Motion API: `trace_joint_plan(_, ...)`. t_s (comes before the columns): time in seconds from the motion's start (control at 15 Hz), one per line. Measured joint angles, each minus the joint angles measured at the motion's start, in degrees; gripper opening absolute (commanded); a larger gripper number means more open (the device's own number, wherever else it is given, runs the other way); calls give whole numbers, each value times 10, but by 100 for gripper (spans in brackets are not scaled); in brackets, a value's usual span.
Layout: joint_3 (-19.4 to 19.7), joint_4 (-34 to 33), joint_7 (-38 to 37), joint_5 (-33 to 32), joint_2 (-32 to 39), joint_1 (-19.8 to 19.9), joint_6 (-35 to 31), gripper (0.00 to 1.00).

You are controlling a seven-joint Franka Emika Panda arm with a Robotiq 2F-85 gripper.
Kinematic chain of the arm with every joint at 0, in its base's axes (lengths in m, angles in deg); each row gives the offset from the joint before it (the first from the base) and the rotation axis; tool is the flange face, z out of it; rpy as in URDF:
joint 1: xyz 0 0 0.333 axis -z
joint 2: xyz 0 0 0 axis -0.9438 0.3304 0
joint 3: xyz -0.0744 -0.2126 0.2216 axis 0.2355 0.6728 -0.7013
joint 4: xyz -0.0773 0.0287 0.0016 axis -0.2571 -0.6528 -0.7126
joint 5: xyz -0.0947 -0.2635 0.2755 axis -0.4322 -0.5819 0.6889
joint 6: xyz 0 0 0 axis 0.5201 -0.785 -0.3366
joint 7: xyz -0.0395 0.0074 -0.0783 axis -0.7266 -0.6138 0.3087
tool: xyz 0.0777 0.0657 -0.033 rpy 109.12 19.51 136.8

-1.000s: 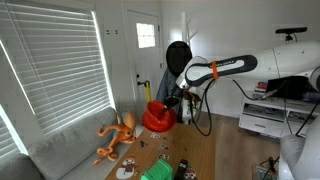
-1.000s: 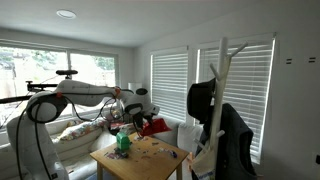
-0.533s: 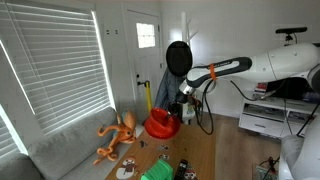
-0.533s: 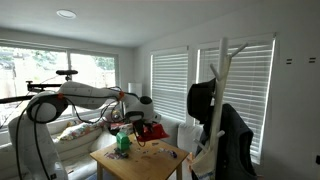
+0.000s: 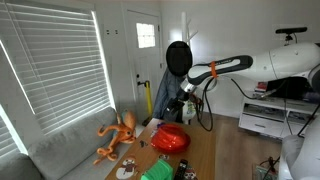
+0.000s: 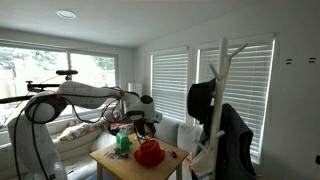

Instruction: Remove the red hat and the black hat from the stand and put the black hat on the table and the red hat on top of the black hat.

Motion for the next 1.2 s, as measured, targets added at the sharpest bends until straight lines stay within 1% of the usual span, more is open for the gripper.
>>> trace_joint_plan(0.07,-2,-6,-2,-5,-4,3,0,99)
trace_joint_plan(0.13,-4,-13,-8,-17,-8,7,0,100)
trace_joint_plan(0.2,-7,-22,-19,-35,-13,11,0,100)
trace_joint_plan(0.33,-16,-43,-57,-95,-22,23,0,100)
trace_joint_plan(0.67,-57,-105,-193,-296,-31,62,-5,100)
trace_joint_plan(1.0,-75,-133,-288,-476,-26,111,-24,100)
trace_joint_plan(1.2,-75,-132,-291,-481,-25,113,-26,100)
